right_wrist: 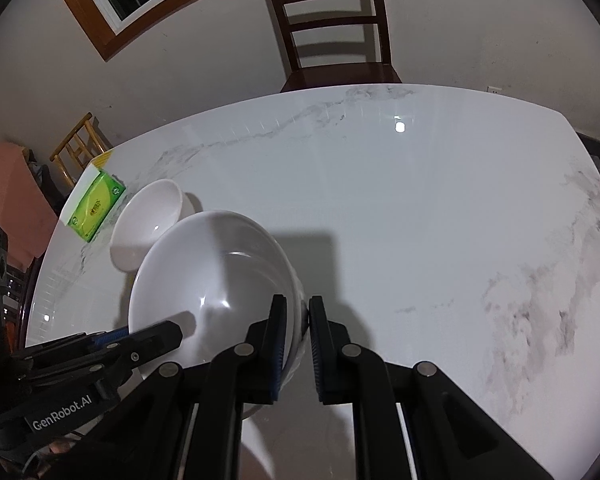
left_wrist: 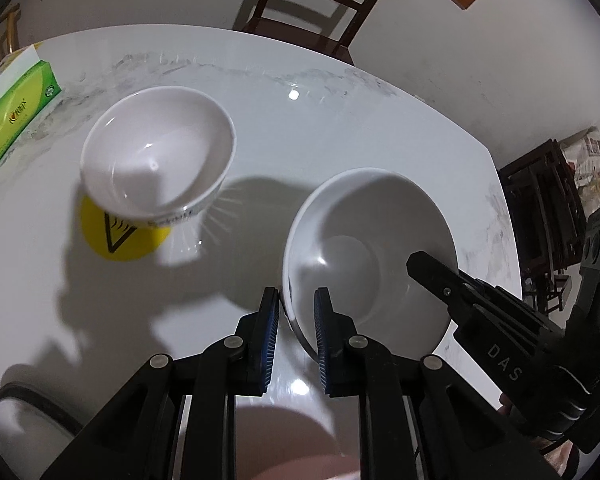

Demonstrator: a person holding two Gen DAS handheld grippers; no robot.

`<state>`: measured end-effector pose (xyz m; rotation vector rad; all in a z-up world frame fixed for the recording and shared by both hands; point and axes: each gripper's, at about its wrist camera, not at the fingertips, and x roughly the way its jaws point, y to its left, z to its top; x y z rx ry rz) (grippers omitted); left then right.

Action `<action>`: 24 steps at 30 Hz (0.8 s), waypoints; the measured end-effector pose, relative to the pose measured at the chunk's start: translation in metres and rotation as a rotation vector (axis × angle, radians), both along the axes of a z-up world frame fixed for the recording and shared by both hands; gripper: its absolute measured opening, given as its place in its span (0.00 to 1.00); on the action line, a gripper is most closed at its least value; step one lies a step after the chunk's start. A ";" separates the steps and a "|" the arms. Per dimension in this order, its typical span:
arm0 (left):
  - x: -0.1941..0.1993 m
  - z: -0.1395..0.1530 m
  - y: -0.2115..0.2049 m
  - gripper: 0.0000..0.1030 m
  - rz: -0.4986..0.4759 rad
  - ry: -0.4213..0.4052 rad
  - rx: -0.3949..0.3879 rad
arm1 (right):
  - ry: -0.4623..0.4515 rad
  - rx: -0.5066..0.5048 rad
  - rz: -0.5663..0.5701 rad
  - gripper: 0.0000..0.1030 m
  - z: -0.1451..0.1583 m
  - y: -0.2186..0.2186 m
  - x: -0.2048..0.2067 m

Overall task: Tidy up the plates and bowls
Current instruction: 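Close the left tool on the 'Dog' bowl's rim, then lift the white bowl with the left tool and carry it over the pink bowl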

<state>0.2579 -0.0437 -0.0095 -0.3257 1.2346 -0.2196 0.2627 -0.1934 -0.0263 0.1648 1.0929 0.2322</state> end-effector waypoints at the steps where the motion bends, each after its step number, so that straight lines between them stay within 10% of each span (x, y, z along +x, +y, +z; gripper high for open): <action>1: -0.003 0.002 0.000 0.13 -0.002 -0.002 0.000 | -0.001 0.002 -0.002 0.11 0.002 0.000 -0.003; 24: -0.088 0.033 0.012 0.14 -0.030 -0.054 -0.003 | -0.046 0.010 0.001 0.12 0.043 0.005 -0.102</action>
